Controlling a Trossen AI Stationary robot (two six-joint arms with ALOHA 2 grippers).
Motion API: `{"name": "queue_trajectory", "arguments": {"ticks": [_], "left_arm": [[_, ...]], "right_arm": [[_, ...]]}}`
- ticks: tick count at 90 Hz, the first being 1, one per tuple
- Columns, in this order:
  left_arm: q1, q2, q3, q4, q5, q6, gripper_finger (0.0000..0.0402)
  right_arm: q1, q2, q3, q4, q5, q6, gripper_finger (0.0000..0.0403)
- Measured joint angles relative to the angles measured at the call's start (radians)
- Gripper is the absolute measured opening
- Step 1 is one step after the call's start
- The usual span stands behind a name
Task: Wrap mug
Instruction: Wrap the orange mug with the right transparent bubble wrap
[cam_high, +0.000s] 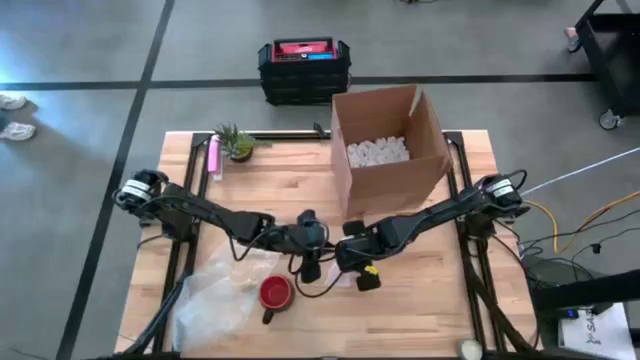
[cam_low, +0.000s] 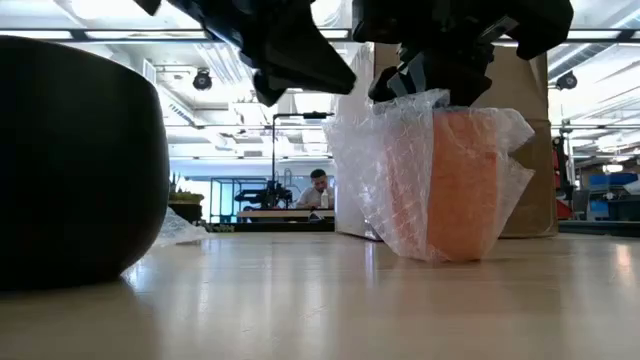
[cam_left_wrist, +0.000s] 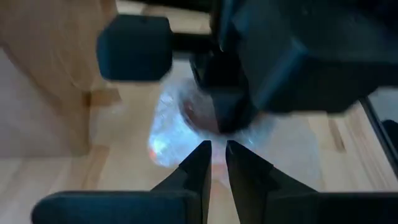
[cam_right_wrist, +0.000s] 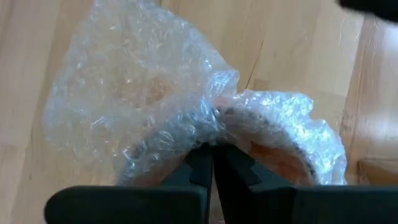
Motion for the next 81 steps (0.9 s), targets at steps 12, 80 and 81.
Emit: {"name": "queue_trajectory", "arguments": {"ticks": [12,80,81], "left_arm": [[0.005,0.064,-0.002,0.055,0.001,-0.008,0.0036],[0.004,0.121,-0.003,0.119,0.003,0.001,0.0036],[0.004,0.121,-0.003,0.121,0.003,0.001,0.0036]], "right_arm": [[-0.001,-0.022,0.001,-0.046,0.002,0.000,0.0000],[0.019,-0.162,-0.094,-0.127,-0.028,0.169,0.0000],[0.020,-0.154,-0.094,-0.124,-0.028,0.168,0.0000]]}}
